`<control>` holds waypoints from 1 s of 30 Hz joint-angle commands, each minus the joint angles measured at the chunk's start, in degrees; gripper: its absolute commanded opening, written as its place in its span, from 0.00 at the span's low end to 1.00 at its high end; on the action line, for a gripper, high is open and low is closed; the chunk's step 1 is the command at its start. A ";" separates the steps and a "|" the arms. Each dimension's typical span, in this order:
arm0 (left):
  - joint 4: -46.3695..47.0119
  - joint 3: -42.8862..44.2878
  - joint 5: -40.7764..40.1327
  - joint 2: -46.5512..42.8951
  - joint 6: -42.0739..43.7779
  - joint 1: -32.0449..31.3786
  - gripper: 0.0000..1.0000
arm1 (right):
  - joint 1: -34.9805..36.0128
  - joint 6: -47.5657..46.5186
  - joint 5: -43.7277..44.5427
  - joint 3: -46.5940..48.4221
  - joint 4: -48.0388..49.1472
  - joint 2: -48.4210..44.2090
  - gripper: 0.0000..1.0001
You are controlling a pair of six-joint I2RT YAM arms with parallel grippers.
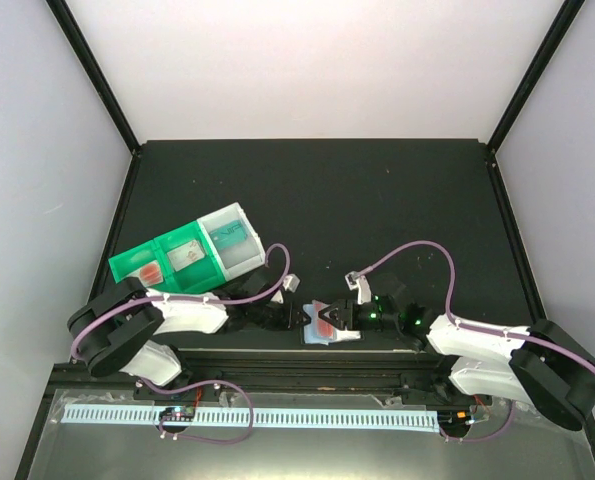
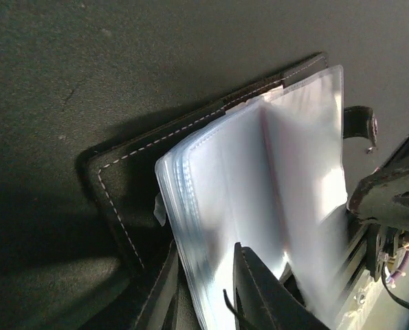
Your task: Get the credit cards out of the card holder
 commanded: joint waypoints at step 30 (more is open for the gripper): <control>0.34 2.05 -0.11 -2.88 1.30 -2.91 0.02 | 0.24 -4.98 8.67 -0.58 -6.28 1.76 0.23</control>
